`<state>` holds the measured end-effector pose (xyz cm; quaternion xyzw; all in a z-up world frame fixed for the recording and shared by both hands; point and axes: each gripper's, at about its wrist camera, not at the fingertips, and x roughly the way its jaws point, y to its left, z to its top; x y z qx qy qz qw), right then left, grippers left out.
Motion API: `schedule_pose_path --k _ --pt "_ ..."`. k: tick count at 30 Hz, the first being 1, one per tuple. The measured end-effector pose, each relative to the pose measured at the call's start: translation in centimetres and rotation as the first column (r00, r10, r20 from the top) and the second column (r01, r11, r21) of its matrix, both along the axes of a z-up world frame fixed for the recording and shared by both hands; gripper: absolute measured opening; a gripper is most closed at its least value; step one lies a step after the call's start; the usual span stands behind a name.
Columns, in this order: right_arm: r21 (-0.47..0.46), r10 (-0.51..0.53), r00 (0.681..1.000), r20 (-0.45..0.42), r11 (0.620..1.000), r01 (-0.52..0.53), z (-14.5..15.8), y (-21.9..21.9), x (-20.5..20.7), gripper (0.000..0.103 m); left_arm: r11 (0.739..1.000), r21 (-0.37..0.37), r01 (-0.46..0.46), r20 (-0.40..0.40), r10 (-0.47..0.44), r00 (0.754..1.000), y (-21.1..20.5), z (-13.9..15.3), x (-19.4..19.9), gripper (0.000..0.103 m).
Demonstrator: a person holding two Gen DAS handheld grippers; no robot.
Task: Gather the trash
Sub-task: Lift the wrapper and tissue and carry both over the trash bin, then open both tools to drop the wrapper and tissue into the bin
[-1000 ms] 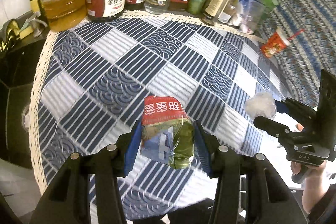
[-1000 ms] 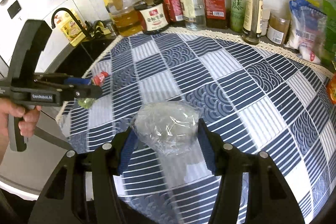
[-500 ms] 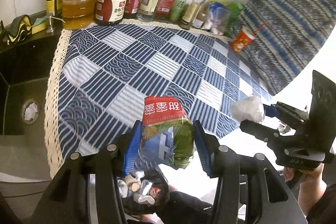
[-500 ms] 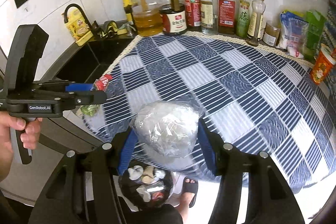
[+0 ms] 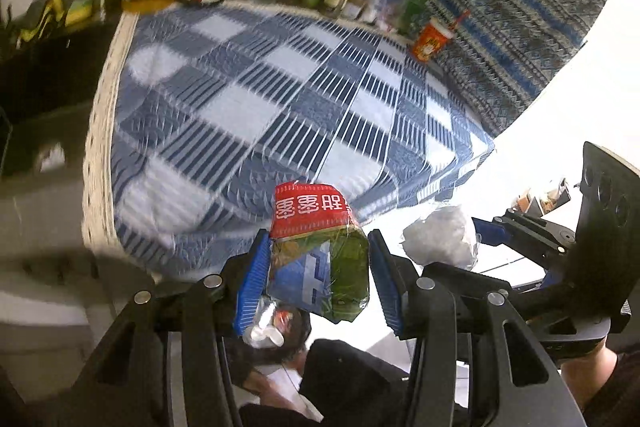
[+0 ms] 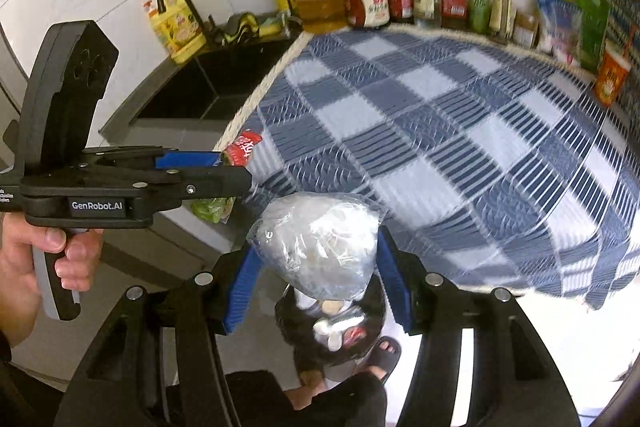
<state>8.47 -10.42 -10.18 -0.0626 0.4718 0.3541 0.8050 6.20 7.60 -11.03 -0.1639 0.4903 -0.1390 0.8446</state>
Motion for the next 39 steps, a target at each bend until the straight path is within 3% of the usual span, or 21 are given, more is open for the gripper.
schedule_pose_path --k 9,18,28,33,39 --pt "-0.015 0.021 0.987 -0.156 1.000 -0.024 -6.5 -1.2 0.1 0.056 0.998 -0.017 -0.060 -0.172 0.057 0.984 -0.7 -7.3 -0.9 0.047" --pt "-0.002 0.063 0.949 -0.308 0.998 -0.067 -14.0 -1.6 0.9 0.056 0.993 0.014 -0.114 -0.363 0.112 0.925 -1.3 -16.4 -1.5 0.047" --pt "-0.048 0.011 0.920 -0.393 0.998 -0.033 -22.7 -1.8 2.4 0.057 0.986 -0.014 -0.164 -0.482 0.137 0.866 -1.3 -26.1 -1.4 0.047" --pt "-0.028 -0.025 0.891 -0.454 1.000 0.014 -25.9 -2.2 3.3 0.057 0.988 -0.025 -0.149 -0.525 0.114 0.843 -1.6 -29.1 -1.5 0.047" --pt "0.020 -0.042 0.879 -0.475 0.998 0.058 -26.8 -2.5 4.0 0.059 0.990 -0.028 -0.139 -0.552 0.101 0.828 -2.1 -30.6 -1.6 0.051"
